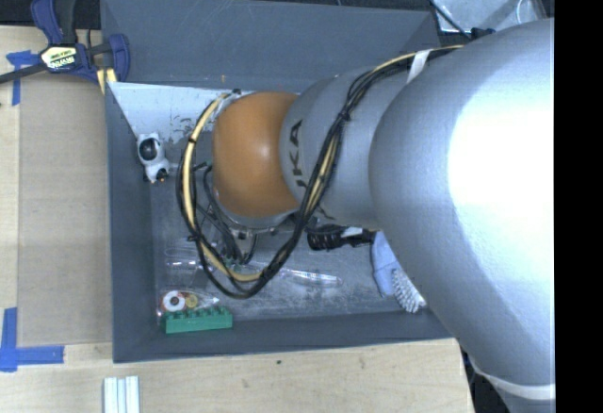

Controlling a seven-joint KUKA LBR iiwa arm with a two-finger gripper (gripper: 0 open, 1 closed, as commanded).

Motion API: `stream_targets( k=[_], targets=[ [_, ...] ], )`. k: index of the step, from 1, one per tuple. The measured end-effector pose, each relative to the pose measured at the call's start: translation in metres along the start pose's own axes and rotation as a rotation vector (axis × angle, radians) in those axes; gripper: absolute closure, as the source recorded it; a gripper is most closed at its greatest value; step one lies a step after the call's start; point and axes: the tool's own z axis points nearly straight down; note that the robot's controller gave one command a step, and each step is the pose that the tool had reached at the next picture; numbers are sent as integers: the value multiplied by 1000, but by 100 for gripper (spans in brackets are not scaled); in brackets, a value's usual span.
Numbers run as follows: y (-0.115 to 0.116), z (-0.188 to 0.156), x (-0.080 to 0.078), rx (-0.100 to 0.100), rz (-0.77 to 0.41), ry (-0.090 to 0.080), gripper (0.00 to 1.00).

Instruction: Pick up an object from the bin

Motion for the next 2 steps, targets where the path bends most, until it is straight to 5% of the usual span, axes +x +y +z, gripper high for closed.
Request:
stream_targets(
  k=[1, 2],
  targets=[
    [9, 29, -6, -13, 93, -15, 0],
    [-8, 27, -8, -5, 113, -6, 100]
  ],
)
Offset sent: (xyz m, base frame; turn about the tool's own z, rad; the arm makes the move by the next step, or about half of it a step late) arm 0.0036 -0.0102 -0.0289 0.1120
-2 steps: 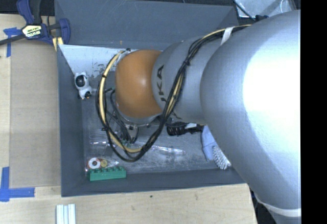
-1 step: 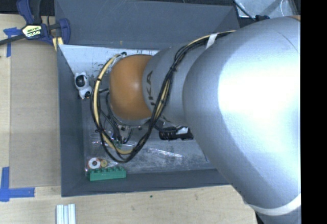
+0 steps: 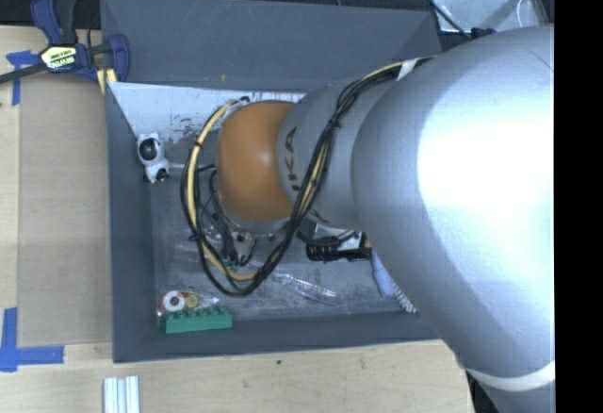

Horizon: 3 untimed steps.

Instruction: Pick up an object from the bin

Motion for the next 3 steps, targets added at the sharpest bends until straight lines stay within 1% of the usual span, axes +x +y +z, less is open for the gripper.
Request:
stream_targets(
  k=[1, 2, 3],
  targets=[
    [0, 0, 0, 0, 0, 0, 100],
    [-2, -16, 2, 6, 1, 7, 100],
    [-1, -57, 0, 0, 0, 0, 100]
  ],
)
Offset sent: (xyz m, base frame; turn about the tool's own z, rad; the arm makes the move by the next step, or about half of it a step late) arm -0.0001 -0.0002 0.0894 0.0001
